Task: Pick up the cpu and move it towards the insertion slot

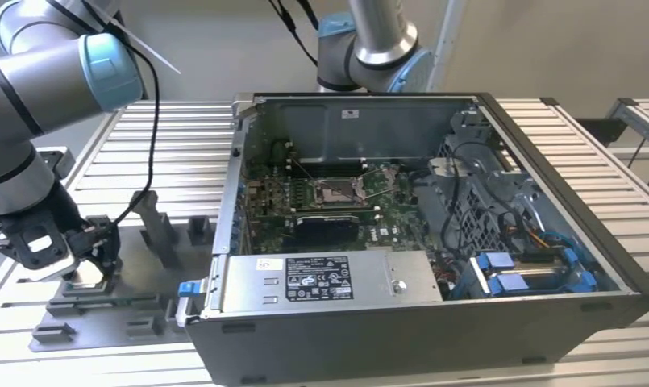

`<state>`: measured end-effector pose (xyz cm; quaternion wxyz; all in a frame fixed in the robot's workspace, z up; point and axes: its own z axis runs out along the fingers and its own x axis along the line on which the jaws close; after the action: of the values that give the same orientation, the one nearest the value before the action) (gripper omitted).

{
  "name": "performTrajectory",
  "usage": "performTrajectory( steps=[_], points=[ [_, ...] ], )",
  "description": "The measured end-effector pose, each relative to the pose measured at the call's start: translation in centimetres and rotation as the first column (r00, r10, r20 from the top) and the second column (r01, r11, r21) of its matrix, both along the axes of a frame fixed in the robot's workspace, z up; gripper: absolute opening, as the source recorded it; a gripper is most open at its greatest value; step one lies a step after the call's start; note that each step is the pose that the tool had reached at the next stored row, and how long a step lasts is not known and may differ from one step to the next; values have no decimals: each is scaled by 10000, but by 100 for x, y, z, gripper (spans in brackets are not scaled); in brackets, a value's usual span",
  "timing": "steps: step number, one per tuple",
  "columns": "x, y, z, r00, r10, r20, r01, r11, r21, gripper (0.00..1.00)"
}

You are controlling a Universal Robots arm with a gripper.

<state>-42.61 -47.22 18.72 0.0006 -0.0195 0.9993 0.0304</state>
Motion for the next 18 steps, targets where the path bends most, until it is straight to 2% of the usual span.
performTrajectory(
  steps=[3, 4, 14, 18],
  points=[
    [0, 0, 0, 10000, 0, 0, 0, 10000, -1, 100],
    [0, 0, 0, 10000, 0, -1, 0, 10000, -2, 0],
    [0, 0, 4, 10000, 0, 4, 0, 10000, 4, 0],
    [0, 0, 113, 10000, 0, 2, 0, 10000, 2, 0]
  ],
)
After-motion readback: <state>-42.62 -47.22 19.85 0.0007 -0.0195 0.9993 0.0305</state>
